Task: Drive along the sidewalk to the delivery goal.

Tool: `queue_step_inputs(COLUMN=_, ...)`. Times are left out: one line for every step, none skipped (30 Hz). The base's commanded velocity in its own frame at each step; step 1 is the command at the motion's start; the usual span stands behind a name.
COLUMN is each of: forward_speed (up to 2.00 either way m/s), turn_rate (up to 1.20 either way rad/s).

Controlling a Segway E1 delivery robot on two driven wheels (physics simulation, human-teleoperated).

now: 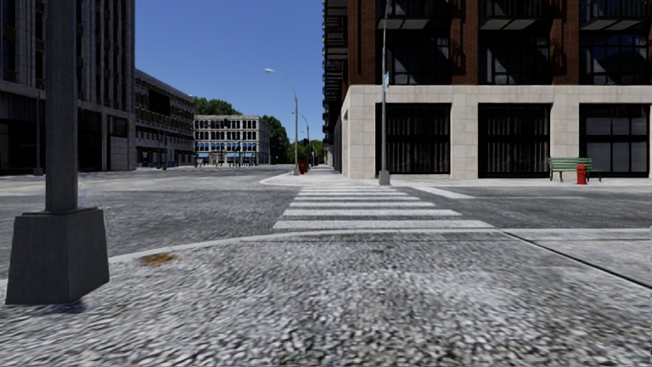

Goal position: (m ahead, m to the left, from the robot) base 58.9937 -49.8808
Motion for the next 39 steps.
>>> queue_step_inputs(forward_speed=1.92, turn_rate=0.0)
queue_step_inputs(forward_speed=1.92, turn_rate=0.0)
queue_step_inputs(forward_speed=1.92, turn_rate=0.0)
queue_step_inputs(forward_speed=1.92, turn_rate=0.0)
queue_step_inputs(forward_speed=1.92, turn_rate=0.0)
queue_step_inputs(forward_speed=1.92, turn_rate=0.0)
queue_step_inputs(forward_speed=1.92, turn_rate=0.0)
queue_step_inputs(forward_speed=1.92, turn_rate=0.0)
queue_step_inputs(forward_speed=1.92, turn_rate=0.0)
queue_step_inputs(forward_speed=1.92, turn_rate=0.0)
queue_step_inputs(forward_speed=1.92, turn_rate=0.0)
queue_step_inputs(forward_speed=1.92, turn_rate=0.0)
queue_step_inputs(forward_speed=1.92, turn_rate=0.0)
queue_step_inputs(forward_speed=1.92, turn_rate=0.0)
queue_step_inputs(forward_speed=1.92, turn_rate=0.0)
queue_step_inputs(forward_speed=1.92, turn_rate=0.0)
queue_step_inputs(forward_speed=1.92, turn_rate=0.0)
queue_step_inputs(forward_speed=1.92, turn_rate=0.0)
queue_step_inputs(forward_speed=1.92, turn_rate=0.0)
queue_step_inputs(forward_speed=1.92, turn_rate=0.0)
queue_step_inputs(forward_speed=1.92, turn_rate=0.0)
queue_step_inputs(forward_speed=1.92, turn_rate=0.0)
queue_step_inputs(forward_speed=1.92, turn_rate=0.0)
queue_step_inputs(forward_speed=1.92, turn_rate=0.0)
queue_step_inputs(forward_speed=1.92, turn_rate=0.0)
queue_step_inputs(forward_speed=1.92, turn_rate=0.0)
queue_step_inputs(forward_speed=1.92, turn_rate=0.0)
queue_step_inputs(forward_speed=1.92, turn_rate=0.0)
queue_step_inputs(forward_speed=1.92, turn_rate=0.0)
queue_step_inputs(forward_speed=1.92, turn_rate=0.0)
queue_step_inputs(forward_speed=1.92, turn_rate=0.0)
queue_step_inputs(forward_speed=1.92, turn_rate=0.0)
queue_step_inputs(forward_speed=1.92, turn_rate=0.0)
queue_step_inputs(forward_speed=1.92, turn_rate=0.0)
queue_step_inputs(forward_speed=1.92, turn_rate=0.0)
queue_step_inputs(forward_speed=1.92, turn_rate=0.0)
queue_step_inputs(forward_speed=1.92, turn_rate=0.0)
queue_step_inputs(forward_speed=1.92, turn_rate=0.0)
queue_step_inputs(forward_speed=1.92, turn_rate=0.0)
